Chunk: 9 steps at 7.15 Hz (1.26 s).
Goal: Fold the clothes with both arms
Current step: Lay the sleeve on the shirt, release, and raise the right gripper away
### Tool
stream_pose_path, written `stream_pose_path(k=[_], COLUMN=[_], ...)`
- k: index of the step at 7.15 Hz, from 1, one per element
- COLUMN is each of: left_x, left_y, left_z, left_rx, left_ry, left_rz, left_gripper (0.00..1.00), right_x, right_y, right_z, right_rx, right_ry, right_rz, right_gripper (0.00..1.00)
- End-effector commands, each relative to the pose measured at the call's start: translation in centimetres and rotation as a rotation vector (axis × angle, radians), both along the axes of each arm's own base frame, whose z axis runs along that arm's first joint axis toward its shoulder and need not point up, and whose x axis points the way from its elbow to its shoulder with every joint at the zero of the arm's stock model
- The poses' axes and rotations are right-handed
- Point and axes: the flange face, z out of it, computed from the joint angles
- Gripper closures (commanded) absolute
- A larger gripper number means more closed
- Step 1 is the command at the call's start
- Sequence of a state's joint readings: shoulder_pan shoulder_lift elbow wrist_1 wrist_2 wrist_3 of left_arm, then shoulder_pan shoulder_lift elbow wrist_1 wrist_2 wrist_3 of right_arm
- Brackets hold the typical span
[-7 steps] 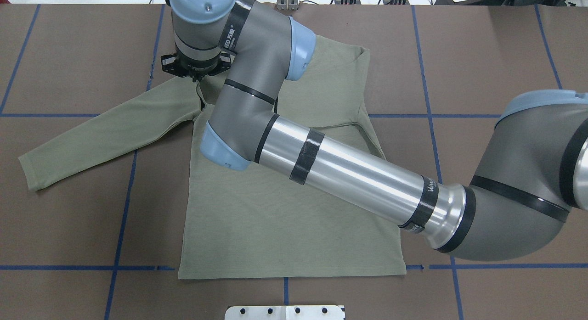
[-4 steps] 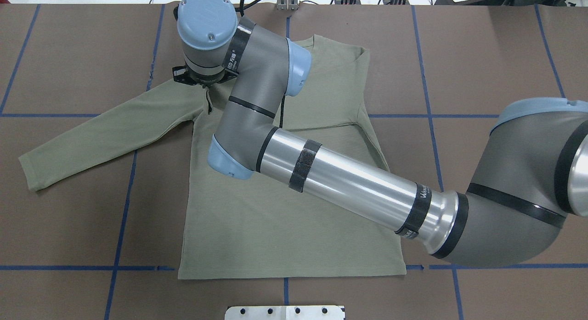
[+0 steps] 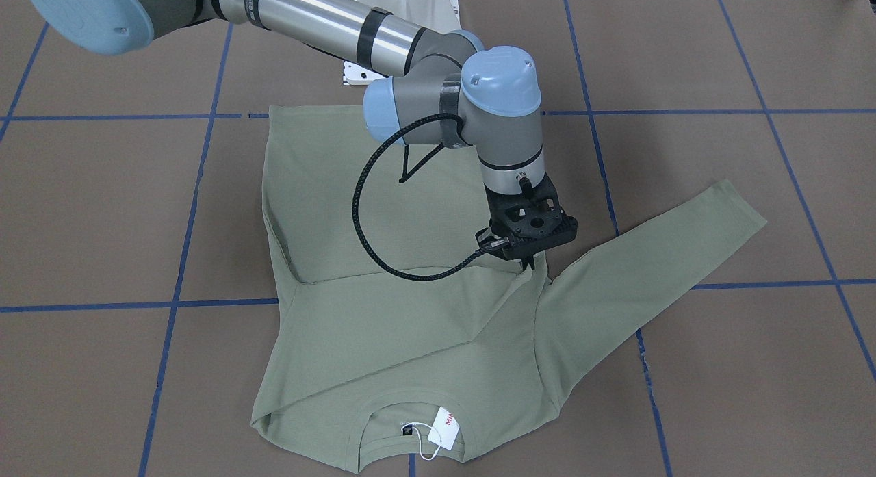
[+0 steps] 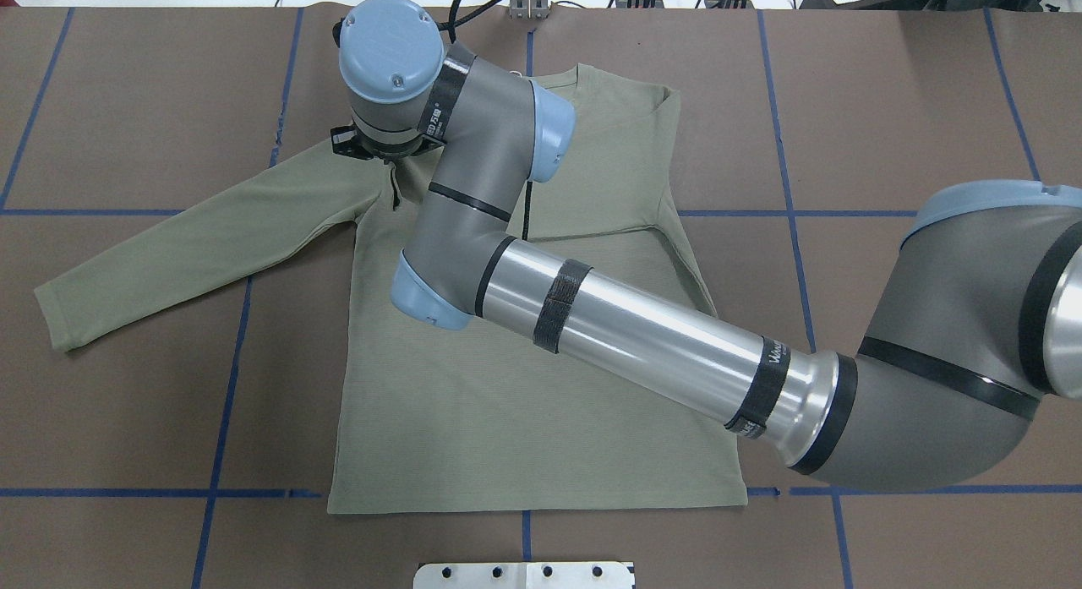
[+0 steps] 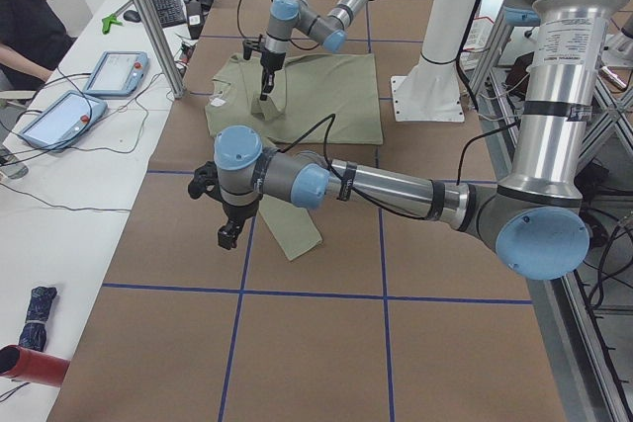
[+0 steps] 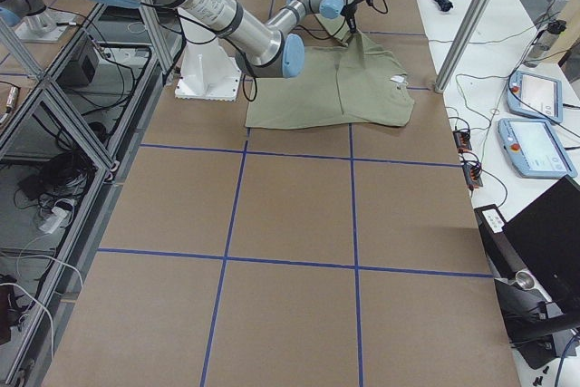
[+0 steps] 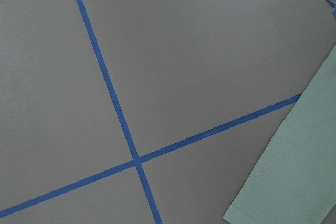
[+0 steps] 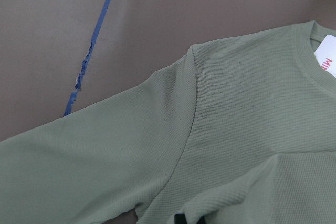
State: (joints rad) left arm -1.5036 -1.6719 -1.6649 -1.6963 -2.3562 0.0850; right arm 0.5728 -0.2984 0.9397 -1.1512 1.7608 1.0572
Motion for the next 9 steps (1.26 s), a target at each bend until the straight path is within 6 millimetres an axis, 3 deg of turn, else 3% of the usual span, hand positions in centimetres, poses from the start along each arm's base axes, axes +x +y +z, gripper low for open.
stream_pose_path(k=[1, 2, 5, 6, 7, 9], left_x=[0.1, 0.1, 0.2, 0.2, 0.7, 6.7], left_y=[-0.7, -0.7, -0.8, -0.8, -0.5, 2.7], left_z=[-0.9, -0.9, -0.1, -0.3, -0.8, 0.8], left_rx=[0.005, 0.005, -0.023, -0.050, -0.068, -0.095], left_ry=[0.004, 0.004, 0.006, 0.016, 0.048, 0.121], left_rz=[-0.009, -0.009, -0.021, -0.051, -0.127, -0.244], left_gripper=[0.00, 0.00, 0.00, 0.00, 0.00, 0.00], right_x=[0.1, -0.2, -0.3, 0.4, 2.4, 10.8], right_y=[1.1, 1.8, 2.0, 1.2, 0.3, -0.6], right_z=[-3.5, -4.1, -4.0, -3.4, -1.7, 4.8], right_rx=[0.037, 0.034, -0.170, -0.198, -0.250, -0.337], right_ry=[-0.072, -0.116, -0.193, -0.197, -0.158, -0.038], right_rz=[-0.016, -0.012, 0.087, 0.110, 0.090, 0.052], right_gripper=[0.53, 0.01, 0.00, 0.00, 0.00, 0.00])
